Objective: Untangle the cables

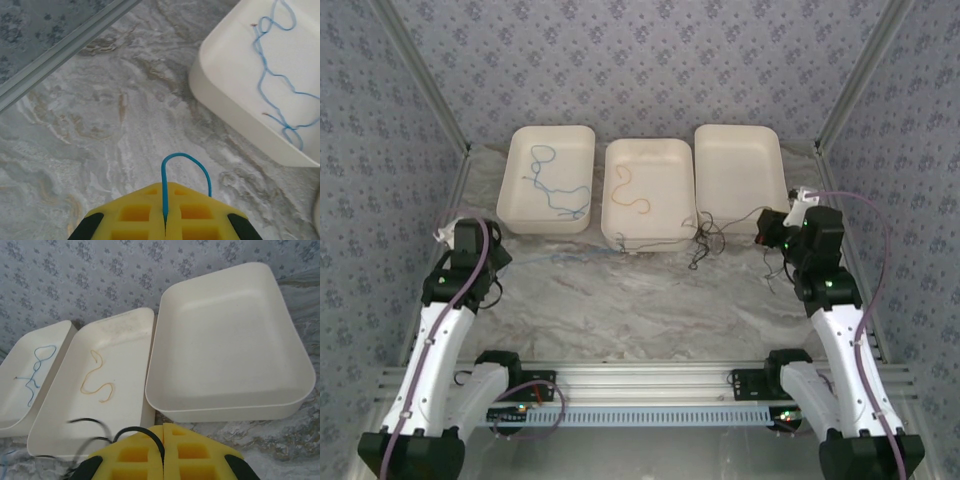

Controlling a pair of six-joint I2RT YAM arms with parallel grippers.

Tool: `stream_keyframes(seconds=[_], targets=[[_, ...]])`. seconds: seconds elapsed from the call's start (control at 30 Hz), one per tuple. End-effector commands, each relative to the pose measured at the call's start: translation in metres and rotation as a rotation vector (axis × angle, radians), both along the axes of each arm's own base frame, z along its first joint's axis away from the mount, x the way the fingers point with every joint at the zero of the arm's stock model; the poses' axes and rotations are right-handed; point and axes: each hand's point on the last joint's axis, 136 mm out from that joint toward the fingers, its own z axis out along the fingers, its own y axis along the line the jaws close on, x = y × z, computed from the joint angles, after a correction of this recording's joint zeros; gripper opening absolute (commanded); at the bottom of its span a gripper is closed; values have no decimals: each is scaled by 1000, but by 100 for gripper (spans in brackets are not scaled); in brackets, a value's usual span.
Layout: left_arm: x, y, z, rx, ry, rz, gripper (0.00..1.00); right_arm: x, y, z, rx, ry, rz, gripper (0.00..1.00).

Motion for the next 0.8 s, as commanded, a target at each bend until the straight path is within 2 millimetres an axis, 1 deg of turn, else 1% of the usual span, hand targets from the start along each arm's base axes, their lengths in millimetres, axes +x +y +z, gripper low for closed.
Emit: stream_keyframes(seconds=[0.0,0.03,0.07,0.13,0.2,0.27,0.3,0.33,0.37,0.4,0.47,0.53,0.57,0.67,0.7,0.77], targets=[[1,6,37,82,-48,14,0,-3,5,-12,-21,51,2,0],[-3,17,43,129,-38,58,0,-6,-3,-22,-20,81,-30,0],[-7,27,47,154,-30,93,0,-8,-13,-26,-5,92,-66,0],[-13,39,57,165,-37,148,0,-7,-29,-24,24,80,-120,0],[-21,55,71,199,-61,229,0,-9,-40,-26,34,94,-161,0],[-28,67,87,195,-114,296,0,-10,-49,-29,44,107,-198,0],[-27,67,92,175,-141,300,0,-9,-49,-29,53,106,-194,0],[-20,61,97,138,-168,273,0,-7,-46,-28,66,100,-175,0],[-7,49,101,81,-197,210,0,-5,-40,-29,78,103,-149,0],[5,36,103,30,-218,147,0,-3,-31,-29,86,105,-112,0],[28,4,107,-51,-246,5,0,-2,-5,-36,74,128,-22,0],[38,-17,112,-40,-256,-73,0,-6,10,-45,9,145,3,0],[43,-29,115,-36,-262,-123,0,-9,14,-50,-18,150,1,0],[49,-50,116,-35,-237,-192,0,-11,19,-62,-25,167,3,0],[51,-61,115,-57,-235,-238,0,-11,22,-63,-18,170,18,0],[57,-92,111,-129,-231,-362,0,-12,33,-61,-14,170,67,0]])
